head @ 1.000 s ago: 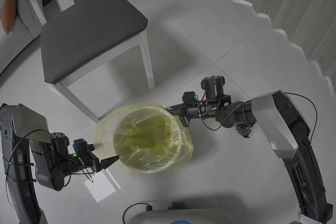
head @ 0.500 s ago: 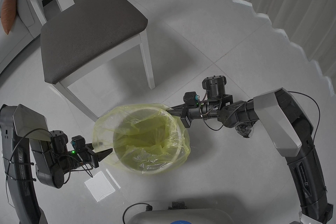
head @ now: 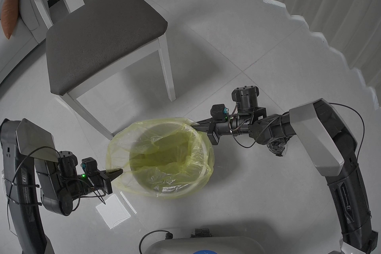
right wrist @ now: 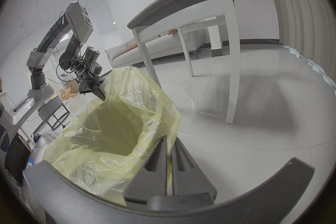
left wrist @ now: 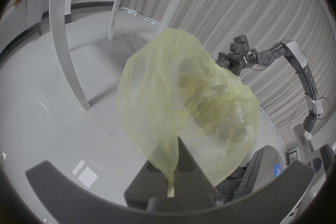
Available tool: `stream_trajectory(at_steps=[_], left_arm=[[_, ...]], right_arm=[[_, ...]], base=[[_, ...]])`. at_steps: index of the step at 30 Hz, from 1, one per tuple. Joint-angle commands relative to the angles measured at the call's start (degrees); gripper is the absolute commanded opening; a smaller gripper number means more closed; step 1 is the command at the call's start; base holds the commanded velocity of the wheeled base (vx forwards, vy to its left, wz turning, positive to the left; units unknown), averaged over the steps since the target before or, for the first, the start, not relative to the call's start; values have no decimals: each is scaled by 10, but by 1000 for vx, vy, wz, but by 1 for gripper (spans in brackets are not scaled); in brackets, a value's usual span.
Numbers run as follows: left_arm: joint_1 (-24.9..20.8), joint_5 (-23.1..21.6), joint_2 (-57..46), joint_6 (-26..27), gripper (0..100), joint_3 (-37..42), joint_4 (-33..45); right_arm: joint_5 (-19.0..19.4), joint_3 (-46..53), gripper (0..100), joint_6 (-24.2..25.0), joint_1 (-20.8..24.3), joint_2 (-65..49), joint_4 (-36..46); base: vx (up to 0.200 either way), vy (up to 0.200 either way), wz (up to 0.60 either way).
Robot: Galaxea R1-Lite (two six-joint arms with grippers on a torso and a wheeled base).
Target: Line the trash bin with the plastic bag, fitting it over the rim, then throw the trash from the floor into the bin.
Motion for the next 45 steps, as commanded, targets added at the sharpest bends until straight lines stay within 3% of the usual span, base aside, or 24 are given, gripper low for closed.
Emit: stream_trajectory(at_steps=[1,12,27,43,44,45], left_arm=[[-5,16,51,0,0,-25,-10],[-19,18,90,-1,0,-43,-10],[-70,42,90,-72,0,-77,-10],[-70,42,55,-73,0,-56,-10],[-70,42,53,-73,0,-54,-10],[-69,42,52,-73,0,-52,-10]], right_arm=[[0,2,0,1,-11,8,0],[0,-1,0,1,-11,21,-1],[0,-12,0,4,-16,49,0],[-1,-19,0,4,-24,57,0],[-1,-19,100,3,-24,57,0],[-1,-19,100,4,-24,56,0]], base=[[0,0,0],[0,0,0],[0,0,0],[0,0,0],[0,0,0],[0,0,0]])
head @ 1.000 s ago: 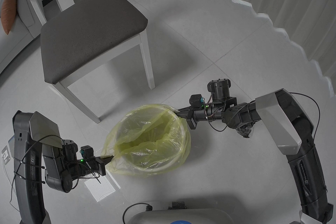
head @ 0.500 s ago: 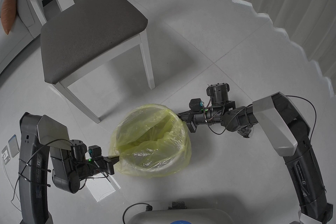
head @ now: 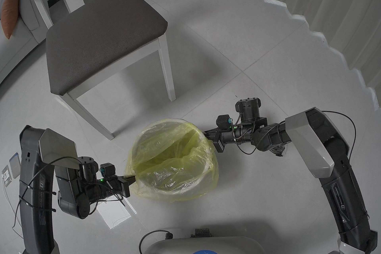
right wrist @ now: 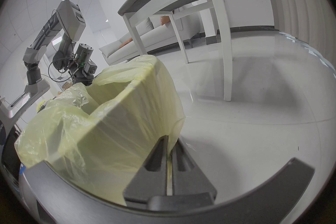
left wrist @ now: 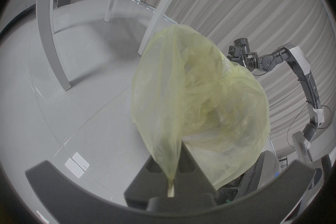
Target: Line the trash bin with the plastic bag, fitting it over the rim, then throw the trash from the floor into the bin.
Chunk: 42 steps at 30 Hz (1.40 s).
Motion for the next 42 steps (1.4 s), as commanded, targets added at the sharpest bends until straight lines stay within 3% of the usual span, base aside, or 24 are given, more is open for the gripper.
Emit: stream_trajectory(at_steps=[1,20,21,30,42], left_arm=[[1,0,-16,0,0,7,-10],[0,0,-18,0,0,13,-10],[1,1,-18,0,100,13,-10],[6,1,-31,1,100,33,-10],[17,1,-44,10,100,69,-10]], right_arm=[[0,1,100,-1,0,-5,0],[-11,61,100,-4,-29,-112,-20],[-11,63,100,-4,-29,-120,-22],[-11,66,100,-5,-20,-154,-26],[-11,76,100,-10,32,-161,-45]], base=[[0,0,0],[0,0,0],[0,0,0],[0,0,0],[0,0,0]])
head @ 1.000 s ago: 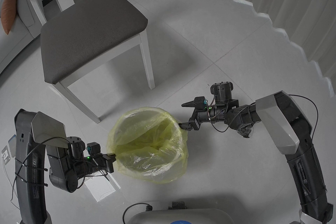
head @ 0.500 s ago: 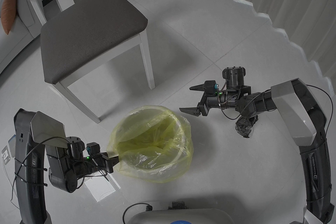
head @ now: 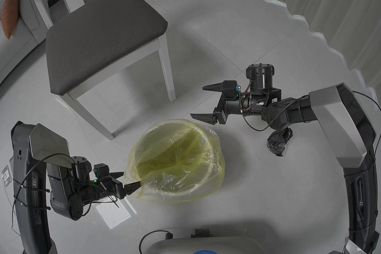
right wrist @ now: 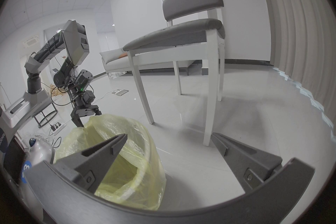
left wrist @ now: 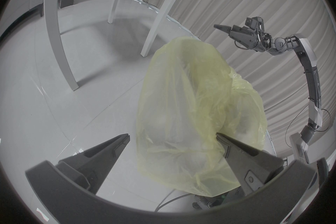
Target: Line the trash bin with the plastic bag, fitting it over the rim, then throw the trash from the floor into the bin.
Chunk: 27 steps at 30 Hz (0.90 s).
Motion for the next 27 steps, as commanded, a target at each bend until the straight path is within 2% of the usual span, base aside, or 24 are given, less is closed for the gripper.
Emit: stream_trajectory(at_steps=[1,8,17,27], left_arm=[[7,0,-7,3,100,14,-10],[14,0,-18,20,100,40,-10],[22,0,-35,22,100,63,-10],[3,0,-55,53,100,108,-10]], right_arm=[[0,12,100,-1,16,-7,0],[0,31,100,-16,39,-3,-1],[1,50,100,-17,44,-3,-13],[2,98,100,-16,47,-29,-21]], base=[[0,0,0],[0,0,0],[0,0,0],[0,0,0]])
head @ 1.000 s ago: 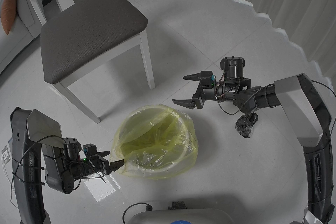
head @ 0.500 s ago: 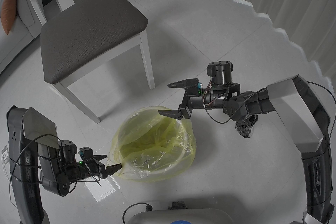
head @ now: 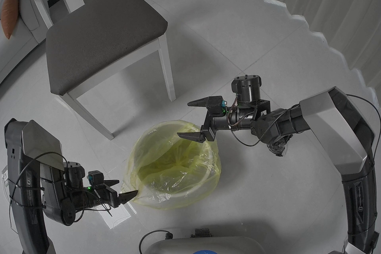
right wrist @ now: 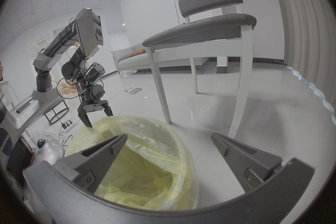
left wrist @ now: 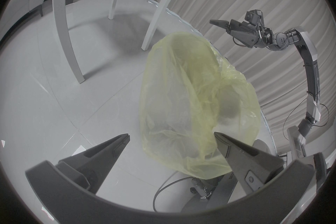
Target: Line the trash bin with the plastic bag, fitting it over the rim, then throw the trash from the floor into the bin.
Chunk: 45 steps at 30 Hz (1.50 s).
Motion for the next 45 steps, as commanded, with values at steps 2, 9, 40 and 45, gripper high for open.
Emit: stream_trajectory(at_steps=[2,9,40,45], left_arm=[[-18,0,-29,22,100,26,-10],[-26,0,-40,24,100,20,-10],[-9,-1,-102,22,100,58,-10],[-12,-2,-105,23,100,61,-10]], right_arm=[[1,48,100,1,6,-28,-2],[2,118,100,6,23,-52,-4],[2,167,100,41,26,-68,-75],[2,155,100,44,26,-56,-65]], base=[[0,0,0],[0,0,0],[-58,0,0],[0,0,0]])
